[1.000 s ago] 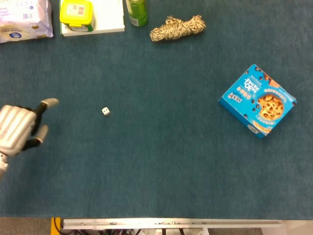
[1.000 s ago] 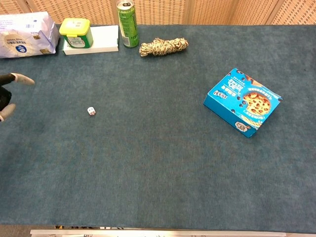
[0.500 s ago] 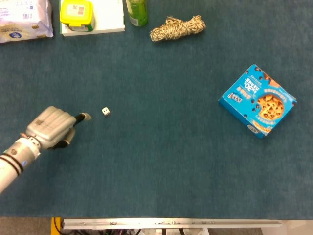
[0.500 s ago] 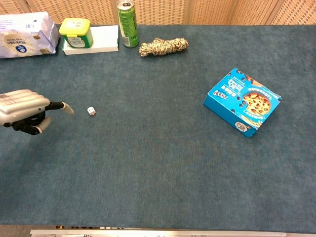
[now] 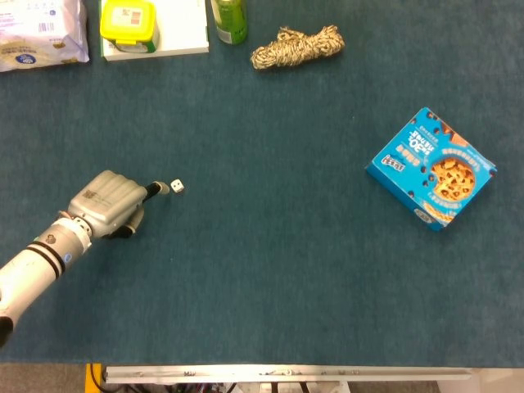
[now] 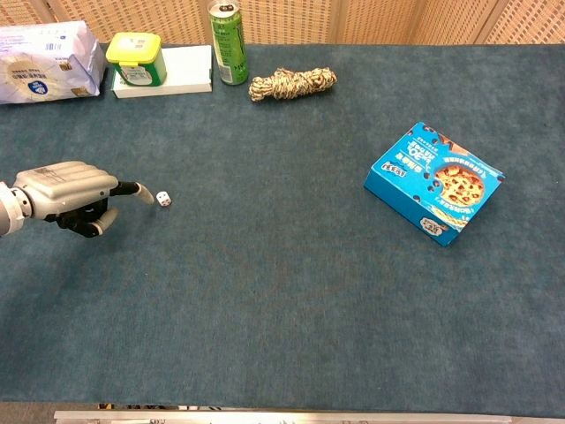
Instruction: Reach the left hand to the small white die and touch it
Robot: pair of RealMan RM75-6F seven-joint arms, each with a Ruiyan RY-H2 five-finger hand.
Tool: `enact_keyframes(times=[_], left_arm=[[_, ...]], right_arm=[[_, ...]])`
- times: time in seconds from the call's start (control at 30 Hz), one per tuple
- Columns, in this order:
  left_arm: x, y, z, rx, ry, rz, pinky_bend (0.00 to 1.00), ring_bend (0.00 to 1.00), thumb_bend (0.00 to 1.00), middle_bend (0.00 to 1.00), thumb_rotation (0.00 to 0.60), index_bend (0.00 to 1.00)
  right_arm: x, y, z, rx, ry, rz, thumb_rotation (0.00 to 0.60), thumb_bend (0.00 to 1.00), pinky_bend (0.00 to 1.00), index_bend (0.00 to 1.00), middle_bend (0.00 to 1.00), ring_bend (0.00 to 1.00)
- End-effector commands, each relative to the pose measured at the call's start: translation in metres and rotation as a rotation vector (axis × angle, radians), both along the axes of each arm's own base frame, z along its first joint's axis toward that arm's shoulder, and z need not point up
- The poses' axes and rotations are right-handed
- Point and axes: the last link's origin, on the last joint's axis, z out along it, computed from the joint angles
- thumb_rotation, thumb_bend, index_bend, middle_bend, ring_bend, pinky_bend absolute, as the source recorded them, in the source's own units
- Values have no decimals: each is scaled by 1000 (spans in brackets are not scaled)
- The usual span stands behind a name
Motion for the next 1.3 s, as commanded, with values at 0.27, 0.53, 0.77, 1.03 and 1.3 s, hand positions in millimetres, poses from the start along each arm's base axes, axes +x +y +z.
enact_keyframes(times=[0.27,0.53,0.77,1.03,1.3], left_arm=[[5,4,-7,-17,-16,33,1000,1000,709,1000,600,173],[12,11,-11,-9,-57,54,1000,1000,709,1000,600,168],[24,16,-12,11,-92,44,1000,1000,709,1000,600,149],[25,15,-8,14,-83,43,1000,1000,709,1000,600,112],[15,8,-5,-1,-22,49,1000,1000,709,1000,600,120]], right_arm=[[-2,2,1,-3,-2,-7,600,395,298,395,474,302],[-5,5,2,-8,-5,-14,600,395,298,395,475,302],[-7,6,3,-12,-8,-17,600,395,298,395,474,302],[-9,5,2,-8,-10,-20,600,395,298,395,474,302],[-10,4,1,-4,-10,-21,600,395,298,395,475,302]])
